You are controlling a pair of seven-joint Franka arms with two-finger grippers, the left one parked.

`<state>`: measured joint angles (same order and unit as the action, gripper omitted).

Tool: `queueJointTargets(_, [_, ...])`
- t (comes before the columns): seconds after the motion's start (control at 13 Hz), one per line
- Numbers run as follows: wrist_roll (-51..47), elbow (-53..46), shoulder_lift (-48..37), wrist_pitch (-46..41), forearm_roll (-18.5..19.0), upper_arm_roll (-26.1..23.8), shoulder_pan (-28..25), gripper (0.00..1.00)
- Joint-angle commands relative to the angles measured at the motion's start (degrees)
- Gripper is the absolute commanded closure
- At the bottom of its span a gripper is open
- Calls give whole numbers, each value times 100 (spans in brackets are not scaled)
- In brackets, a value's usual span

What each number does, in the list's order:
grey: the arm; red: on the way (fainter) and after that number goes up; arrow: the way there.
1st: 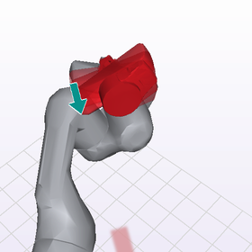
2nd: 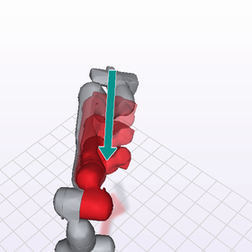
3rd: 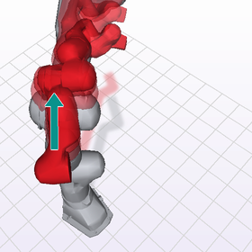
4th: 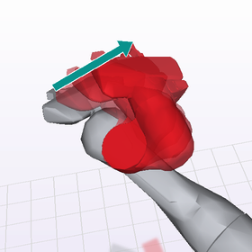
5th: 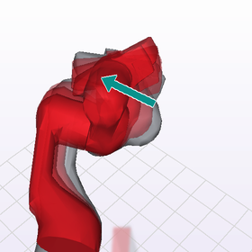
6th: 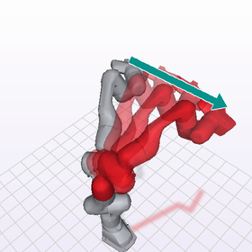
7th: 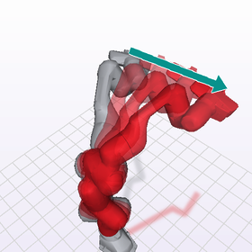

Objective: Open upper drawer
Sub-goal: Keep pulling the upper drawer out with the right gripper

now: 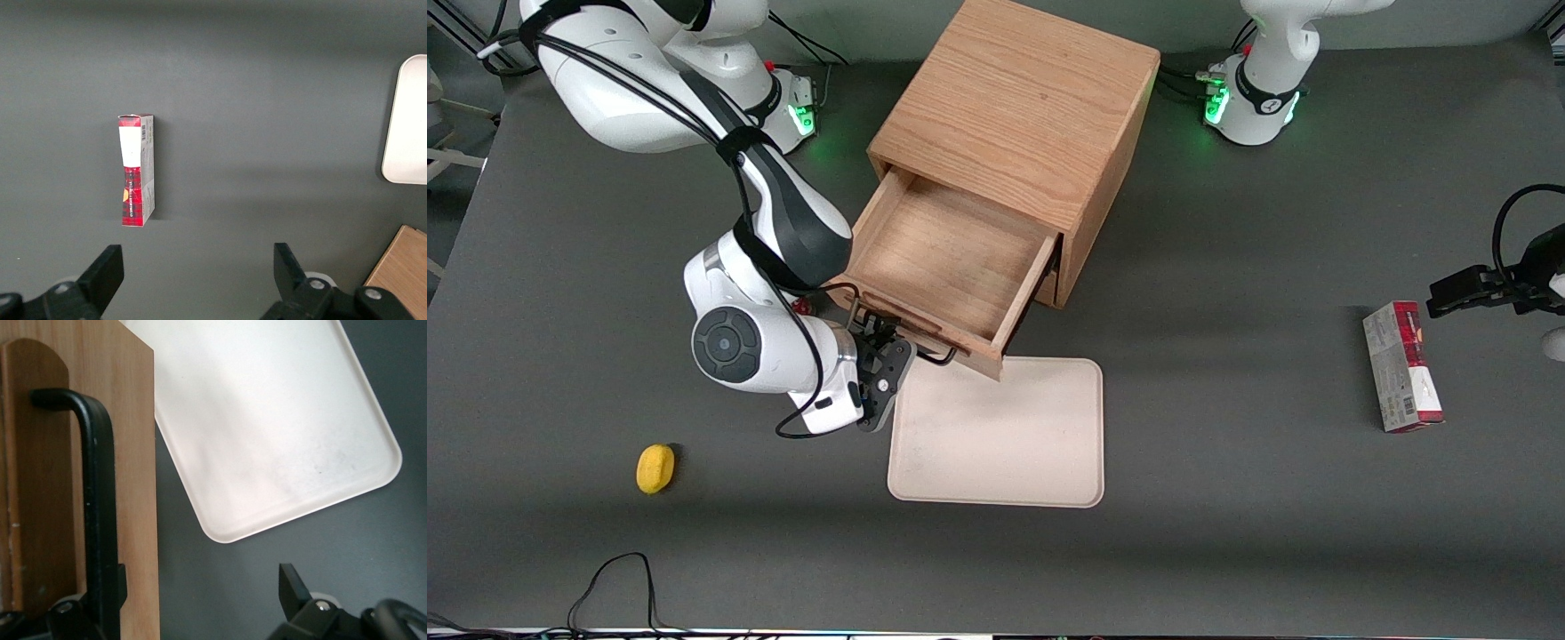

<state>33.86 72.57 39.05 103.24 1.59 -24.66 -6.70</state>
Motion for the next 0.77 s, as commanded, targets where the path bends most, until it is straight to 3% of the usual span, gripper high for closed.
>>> queueJointTargets(0.0, [104,-524,77,-15,289,198,-68,0])
queueJointTargets(0.69, [156,-798,164,20,184,321,-60,0])
